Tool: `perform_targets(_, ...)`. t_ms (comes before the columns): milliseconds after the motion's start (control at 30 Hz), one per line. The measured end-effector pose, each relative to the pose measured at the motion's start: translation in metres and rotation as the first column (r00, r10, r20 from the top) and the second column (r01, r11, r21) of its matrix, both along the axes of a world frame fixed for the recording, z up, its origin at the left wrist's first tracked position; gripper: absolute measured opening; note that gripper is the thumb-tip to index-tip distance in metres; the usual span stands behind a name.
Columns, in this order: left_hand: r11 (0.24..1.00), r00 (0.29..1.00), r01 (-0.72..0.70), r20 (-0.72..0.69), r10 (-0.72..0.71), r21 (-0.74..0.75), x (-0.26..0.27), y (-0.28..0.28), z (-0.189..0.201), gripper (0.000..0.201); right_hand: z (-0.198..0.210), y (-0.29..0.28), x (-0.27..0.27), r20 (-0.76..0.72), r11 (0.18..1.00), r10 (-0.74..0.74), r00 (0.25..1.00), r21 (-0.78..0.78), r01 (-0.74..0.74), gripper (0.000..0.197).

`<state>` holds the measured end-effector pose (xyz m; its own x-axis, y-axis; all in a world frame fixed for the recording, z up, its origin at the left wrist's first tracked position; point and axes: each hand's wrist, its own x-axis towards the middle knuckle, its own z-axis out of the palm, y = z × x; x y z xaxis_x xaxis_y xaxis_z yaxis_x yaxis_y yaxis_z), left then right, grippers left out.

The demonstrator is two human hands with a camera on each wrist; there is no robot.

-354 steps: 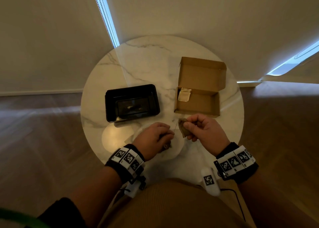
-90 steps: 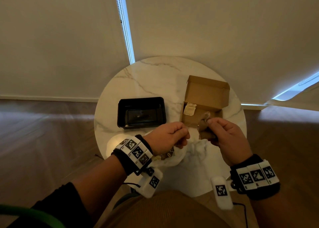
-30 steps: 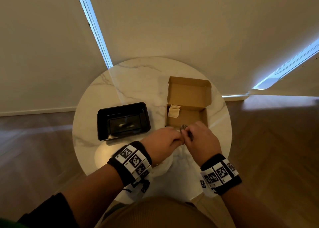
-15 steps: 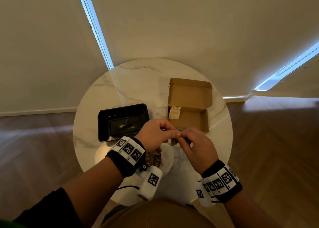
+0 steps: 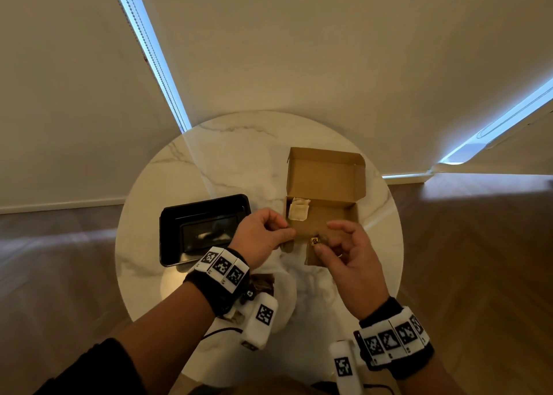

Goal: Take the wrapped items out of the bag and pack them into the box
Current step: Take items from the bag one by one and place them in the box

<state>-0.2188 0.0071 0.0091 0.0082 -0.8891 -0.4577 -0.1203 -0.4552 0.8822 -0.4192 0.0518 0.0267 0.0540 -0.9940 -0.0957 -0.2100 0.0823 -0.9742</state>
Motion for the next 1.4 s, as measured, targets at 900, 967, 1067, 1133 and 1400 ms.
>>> perform_targets(900,0.99,0.983,-0.007,-0.18,0.033,0.143,-0.037,-0.047,-0.039,0.018,-0.065,-0.091,-0.005,0.016,0.936,0.082,0.996,0.342,-0.083,0.022)
perform_targets(967,0.996,0.997,0.012,-0.071,-0.006,0.085,-0.041,-0.051,-0.042,0.019,-0.07,-0.095,-0.007,0.007,0.934,0.084,0.996,0.348,-0.082,0.021)
perform_targets(1067,1.0,0.999,0.008,0.05,-0.009,0.014,-0.043,-0.058,-0.046,0.017,-0.076,-0.103,-0.01,-0.027,0.932,0.122,0.992,0.347,-0.105,0.017)
perform_targets(1133,1.0,0.997,-0.002,0.079,0.003,-0.014,-0.045,-0.062,-0.047,0.025,-0.08,-0.109,-0.013,-0.039,0.934,0.13,0.991,0.341,-0.109,0.014)
perform_targets(1400,1.0,0.973,0.004,0.23,0.002,-0.026,-0.041,-0.072,-0.042,0.016,-0.096,-0.139,-0.03,-0.271,0.961,0.113,0.956,0.275,-0.036,0.007)
